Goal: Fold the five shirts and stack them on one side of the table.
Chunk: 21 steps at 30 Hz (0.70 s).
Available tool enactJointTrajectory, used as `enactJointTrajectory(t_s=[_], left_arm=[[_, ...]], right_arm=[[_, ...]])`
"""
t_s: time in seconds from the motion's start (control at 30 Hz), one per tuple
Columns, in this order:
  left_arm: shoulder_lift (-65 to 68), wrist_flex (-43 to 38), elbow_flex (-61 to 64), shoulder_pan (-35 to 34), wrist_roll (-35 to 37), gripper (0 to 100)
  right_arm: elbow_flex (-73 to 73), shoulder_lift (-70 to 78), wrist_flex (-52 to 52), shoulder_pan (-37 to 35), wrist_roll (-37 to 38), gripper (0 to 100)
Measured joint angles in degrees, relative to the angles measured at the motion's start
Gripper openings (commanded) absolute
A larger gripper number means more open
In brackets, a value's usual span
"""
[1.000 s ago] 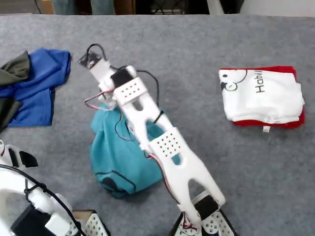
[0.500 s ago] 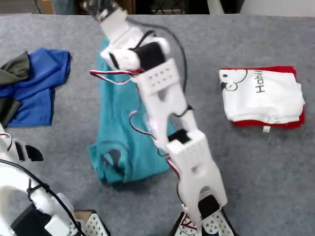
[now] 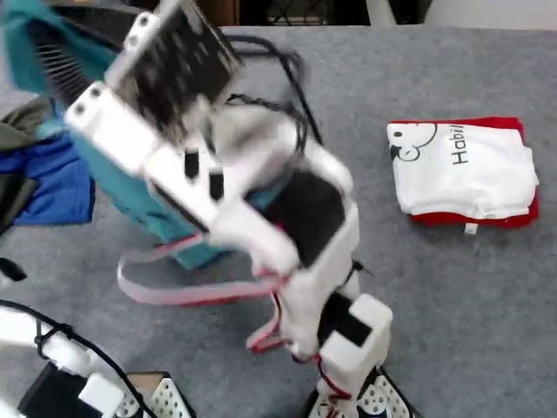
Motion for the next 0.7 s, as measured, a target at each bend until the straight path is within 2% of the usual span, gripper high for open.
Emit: enactJointTrajectory(t_s=[0.13,0.23,0.53,0.6,0.7], left_arm=[[0.0,-1.58,-0.53,-2.46,3.25,28],[0.0,-1.76,-0.53,-2.55,4.04,28],[0.0,-1.93,-0.53,-2.55,4.04,28],[0.0,-1.93,-0.53,-1.85,3.87,28],[0.0,-1.58,-0.53,1.76,-0.62,28]], right_arm=[[0.26,-2.46,-2.29,-2.46,0.0,1.3],[4.13,-2.73,1.23,1.32,0.0,1.3],[28.92,2.2,18.73,22.68,0.26,1.5],[34.29,4.75,19.6,28.57,2.29,1.5],[42.11,9.23,21.01,36.48,7.74,1.5]])
